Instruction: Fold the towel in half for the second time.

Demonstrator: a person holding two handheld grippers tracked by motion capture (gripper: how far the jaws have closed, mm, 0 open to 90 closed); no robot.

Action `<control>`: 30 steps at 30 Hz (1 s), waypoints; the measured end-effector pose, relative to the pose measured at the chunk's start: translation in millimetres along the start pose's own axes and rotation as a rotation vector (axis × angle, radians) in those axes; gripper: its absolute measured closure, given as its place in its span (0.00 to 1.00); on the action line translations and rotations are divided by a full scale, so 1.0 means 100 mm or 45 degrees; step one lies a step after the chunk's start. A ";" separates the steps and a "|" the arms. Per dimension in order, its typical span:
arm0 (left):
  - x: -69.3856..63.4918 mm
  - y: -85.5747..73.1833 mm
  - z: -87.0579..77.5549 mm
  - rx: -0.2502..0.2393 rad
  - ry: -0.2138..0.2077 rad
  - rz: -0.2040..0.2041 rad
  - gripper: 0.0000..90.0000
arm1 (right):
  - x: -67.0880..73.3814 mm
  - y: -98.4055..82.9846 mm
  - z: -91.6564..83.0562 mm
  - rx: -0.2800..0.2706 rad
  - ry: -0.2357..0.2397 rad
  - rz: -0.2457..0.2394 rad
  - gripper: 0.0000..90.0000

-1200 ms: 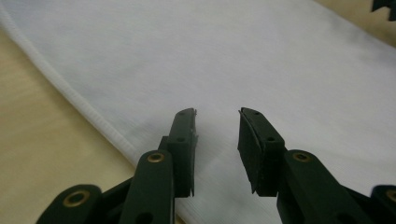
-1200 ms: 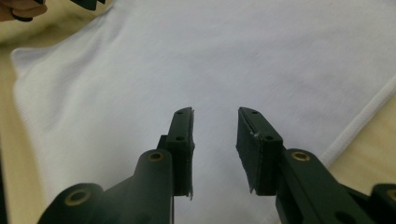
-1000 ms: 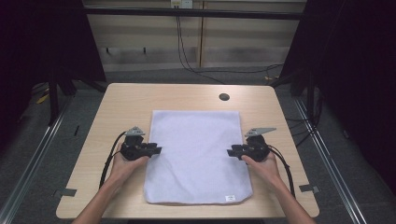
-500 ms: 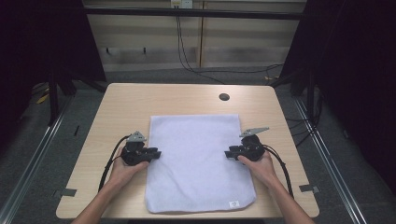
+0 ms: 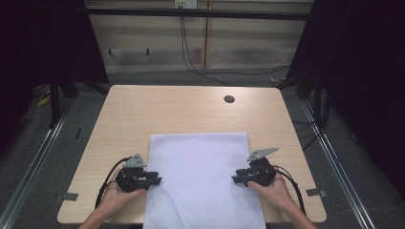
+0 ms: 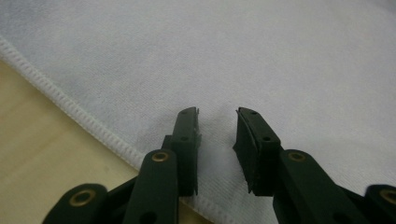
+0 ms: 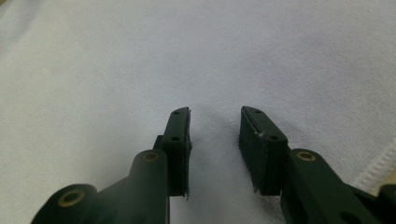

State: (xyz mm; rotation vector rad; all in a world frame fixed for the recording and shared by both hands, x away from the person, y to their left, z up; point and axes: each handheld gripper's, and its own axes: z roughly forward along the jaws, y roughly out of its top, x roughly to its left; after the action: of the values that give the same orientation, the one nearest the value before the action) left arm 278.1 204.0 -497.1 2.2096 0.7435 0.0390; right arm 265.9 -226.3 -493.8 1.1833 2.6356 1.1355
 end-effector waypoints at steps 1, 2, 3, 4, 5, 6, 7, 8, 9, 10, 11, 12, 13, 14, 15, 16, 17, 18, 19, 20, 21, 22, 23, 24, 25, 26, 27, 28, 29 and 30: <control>-0.03 -0.03 -0.03 0.008 -0.015 0.004 0.77 | 0.04 -0.02 -0.02 0.012 0.012 -0.006 0.71; -0.05 -0.05 -0.05 0.013 -0.026 0.005 0.76 | 0.08 -0.05 -0.03 0.024 0.021 -0.010 0.71; -0.08 -0.08 -0.07 0.010 -0.048 -0.011 0.77 | 0.11 -0.07 -0.05 0.027 0.031 -0.017 0.71; -0.09 -0.10 -0.09 0.016 -0.056 -0.014 0.76 | 0.13 -0.09 -0.06 0.031 0.048 -0.015 0.70; -0.10 -0.11 -0.10 0.015 -0.058 -0.013 0.76 | 0.14 -0.10 -0.07 0.034 0.055 -0.012 0.68; -0.11 -0.11 -0.11 0.016 -0.065 -0.012 0.74 | 0.14 -0.10 -0.07 0.035 0.066 -0.006 0.65; -0.10 -0.10 -0.11 0.020 -0.067 -0.016 0.73 | 0.13 -0.08 -0.09 0.024 0.058 -0.020 0.65; -0.09 -0.08 -0.11 0.013 -0.062 -0.018 0.72 | 0.10 -0.06 -0.12 -0.014 0.032 -0.024 0.64; -0.07 -0.04 -0.13 -0.006 -0.044 -0.016 0.72 | 0.04 -0.02 -0.15 -0.052 0.004 -0.008 0.65; -0.04 0.00 -0.15 -0.036 -0.032 -0.021 0.71 | -0.04 0.02 -0.19 -0.090 -0.021 0.001 0.65; 0.01 0.04 -0.18 -0.072 -0.029 -0.033 0.71 | -0.12 0.06 -0.23 -0.121 -0.070 0.003 0.64; 0.07 0.09 -0.19 -0.094 -0.012 -0.042 0.71 | -0.22 0.11 -0.26 -0.143 -0.131 0.012 0.62; 0.14 0.12 -0.19 -0.113 0.010 -0.056 0.70 | -0.33 0.15 -0.28 -0.165 -0.156 0.030 0.61; 0.22 0.16 -0.18 -0.129 0.028 -0.071 0.70 | -0.43 0.21 -0.28 -0.174 -0.191 0.054 0.59; 0.31 0.20 -0.17 -0.124 0.062 -0.080 0.69 | -0.54 0.27 -0.27 -0.181 -0.220 0.062 0.57; 0.40 0.22 -0.14 -0.138 0.100 -0.101 0.69 | -0.64 0.33 -0.24 -0.190 -0.223 0.080 0.56; 0.51 0.25 -0.11 -0.134 0.106 -0.124 0.67 | -0.73 0.39 -0.21 -0.202 -0.228 0.090 0.54; 0.60 0.28 -0.08 -0.135 0.112 -0.150 0.65 | -0.80 0.45 -0.16 -0.208 -0.232 0.099 0.52; 0.69 0.30 -0.06 -0.133 0.105 -0.182 0.63 | -0.86 0.50 -0.11 -0.204 -0.247 0.103 0.51; 0.78 0.32 -0.04 -0.129 0.093 -0.225 0.59 | -0.91 0.55 -0.06 -0.204 -0.253 0.106 0.50; 0.84 0.33 -0.03 -0.156 0.130 -0.236 0.58 | -0.95 0.60 -0.01 -0.195 -0.247 0.109 0.49; 0.89 0.34 -0.02 -0.153 0.149 -0.249 0.58 | -1.00 0.63 0.03 -0.181 -0.256 0.128 0.47; 0.93 0.35 0.00 -0.161 0.148 -0.259 0.57 | -1.05 0.66 0.07 -0.171 -0.231 0.141 0.48; 0.96 0.36 0.02 -0.166 0.164 -0.250 0.57 | -1.09 0.67 0.11 -0.169 -0.196 0.148 0.50; 0.98 0.37 0.04 -0.186 0.179 -0.242 0.56 | -1.12 0.68 0.15 -0.151 -0.175 0.145 0.51; 1.01 0.38 0.06 -0.180 0.177 -0.256 0.56 | -1.13 0.68 0.20 -0.130 -0.195 0.142 0.53; 1.04 0.40 0.08 -0.152 0.182 -0.243 0.54 | -1.13 0.67 0.22 -0.125 -0.201 0.142 0.55; 1.05 0.41 0.10 -0.160 0.203 -0.251 0.53 | -1.14 0.66 0.24 -0.124 -0.175 0.139 0.57; 1.07 0.42 0.12 -0.174 0.206 -0.255 0.52 | -1.13 0.65 0.25 -0.111 -0.189 0.135 0.57; 1.10 0.42 0.13 -0.178 0.188 -0.265 0.52 | -1.13 0.64 0.26 -0.097 -0.201 0.132 0.60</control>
State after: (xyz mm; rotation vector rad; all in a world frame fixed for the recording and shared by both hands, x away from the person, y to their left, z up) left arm 393.8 230.7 -499.6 2.0025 1.0180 0.1472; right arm 394.7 -256.7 -500.4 1.3491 2.4196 1.0972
